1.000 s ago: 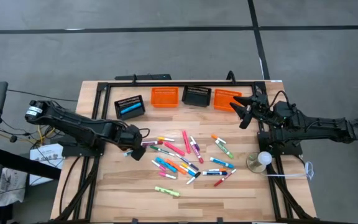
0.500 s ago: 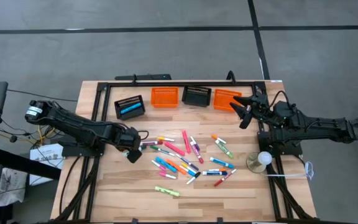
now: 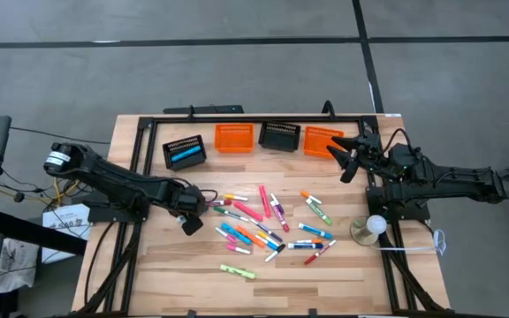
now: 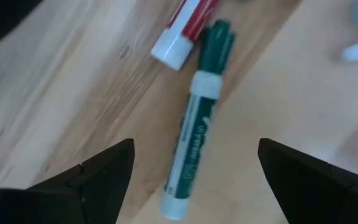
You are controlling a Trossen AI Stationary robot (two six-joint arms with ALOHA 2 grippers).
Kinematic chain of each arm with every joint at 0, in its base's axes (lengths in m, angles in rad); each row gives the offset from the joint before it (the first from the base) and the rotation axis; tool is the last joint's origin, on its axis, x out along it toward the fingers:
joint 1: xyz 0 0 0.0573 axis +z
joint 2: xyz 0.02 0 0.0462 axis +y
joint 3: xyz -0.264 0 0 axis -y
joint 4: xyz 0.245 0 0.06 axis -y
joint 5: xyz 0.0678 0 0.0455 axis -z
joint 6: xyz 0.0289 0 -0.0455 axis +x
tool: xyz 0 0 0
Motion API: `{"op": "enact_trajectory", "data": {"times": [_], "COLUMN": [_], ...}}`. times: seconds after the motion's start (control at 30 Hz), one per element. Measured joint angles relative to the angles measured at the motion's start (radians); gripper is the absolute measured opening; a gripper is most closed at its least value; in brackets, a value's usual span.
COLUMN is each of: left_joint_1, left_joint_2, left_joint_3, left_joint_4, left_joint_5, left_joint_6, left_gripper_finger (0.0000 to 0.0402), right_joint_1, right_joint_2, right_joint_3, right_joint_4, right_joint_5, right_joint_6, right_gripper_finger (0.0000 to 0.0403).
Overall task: Pick & Place Markers
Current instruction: Put the large green marker pen into the left orange bin
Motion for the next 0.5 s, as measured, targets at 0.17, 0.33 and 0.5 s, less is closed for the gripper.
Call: {"op": "enact_trajectory", "data": {"times": [0.17, 0.33, 0.5], "left_joint_1": [0.000, 0.001, 0.001], "left_joint_2": [0.082, 0.137, 0.124], "left_joint_3": [-0.001, 0.004, 0.000], "left_joint_4": [0.031, 0.055, 0.064], "left_joint_5": [-0.004, -0.004, -0.020], "left_joint_6": [0.047, 0.101, 0.103], "left_gripper_finger": [0.0342, 0.0342, 0.0342], "right_joint_1": [0.000, 0.000, 0.000], "right_joint_2": [0.000, 0.000, 0.000], "right_joint_3": [0.000, 0.000, 0.000], "right_joint_4": [0.000, 0.000, 0.000], "right_joint_5": [0.000, 0.000, 0.000], "right_joint_6": [0.000, 0.001, 0.002], "right_gripper_finger": [0.0181, 0.0184, 0.0184]}}
